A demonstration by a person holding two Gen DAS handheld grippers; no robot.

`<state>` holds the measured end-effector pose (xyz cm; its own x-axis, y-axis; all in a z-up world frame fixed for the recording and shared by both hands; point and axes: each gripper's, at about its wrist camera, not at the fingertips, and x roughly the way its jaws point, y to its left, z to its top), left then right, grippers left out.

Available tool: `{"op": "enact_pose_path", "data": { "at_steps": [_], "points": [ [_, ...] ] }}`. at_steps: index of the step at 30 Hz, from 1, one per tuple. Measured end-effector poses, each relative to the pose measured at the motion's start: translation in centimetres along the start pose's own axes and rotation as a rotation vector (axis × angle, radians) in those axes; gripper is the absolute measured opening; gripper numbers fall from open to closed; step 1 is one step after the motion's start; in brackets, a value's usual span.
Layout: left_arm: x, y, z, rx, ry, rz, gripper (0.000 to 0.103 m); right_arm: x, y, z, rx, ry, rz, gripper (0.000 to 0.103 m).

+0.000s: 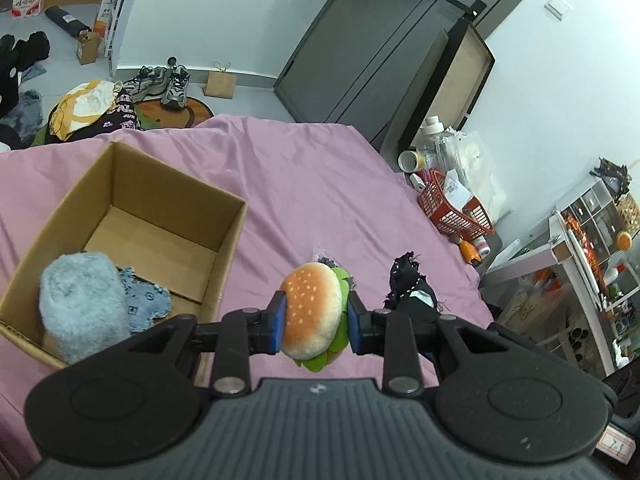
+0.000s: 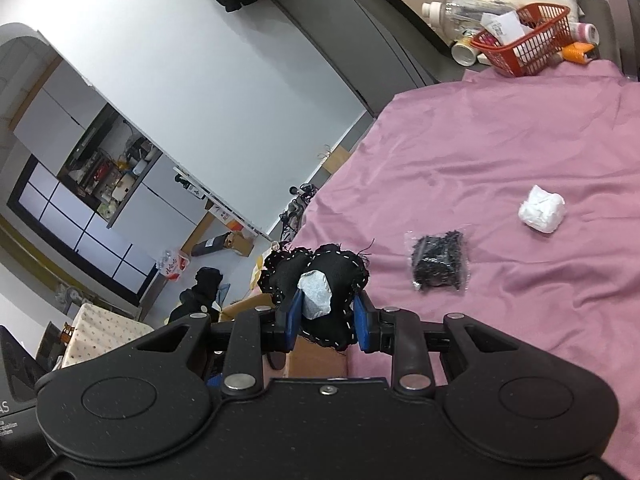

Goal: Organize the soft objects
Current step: 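Carry the burger plush into the box and open the left tool while the right tool drops the pouch in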

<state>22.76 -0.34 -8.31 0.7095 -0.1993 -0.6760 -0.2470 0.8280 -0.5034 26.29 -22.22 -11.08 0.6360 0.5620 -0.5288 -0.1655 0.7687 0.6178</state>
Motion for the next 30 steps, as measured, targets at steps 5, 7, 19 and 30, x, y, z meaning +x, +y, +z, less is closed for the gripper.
{"op": "enact_pose_path", "data": {
  "at_steps": [5,7,19,30],
  "points": [
    [-0.9,1.6,0.6,-0.034,-0.006,-0.01,0.029,0.0,1.7,-0.5,-0.015,-0.002,-0.01,0.027],
    [-1.1,2.3,0.8,-0.043,-0.007,-0.002,0.029,0.3,2.3,-0.7,-0.021,-0.001,-0.016,0.028],
    [-1.7,7.0,2.3,-0.132,0.018,0.012,0.029,2.9,6.4,-1.8,-0.086,0.039,-0.042,0.027],
    [-0.2,9.9,3.1,-0.202,0.08,0.007,0.03,4.1,8.4,-2.3,-0.089,0.085,-0.096,0.028]
  ]
}}
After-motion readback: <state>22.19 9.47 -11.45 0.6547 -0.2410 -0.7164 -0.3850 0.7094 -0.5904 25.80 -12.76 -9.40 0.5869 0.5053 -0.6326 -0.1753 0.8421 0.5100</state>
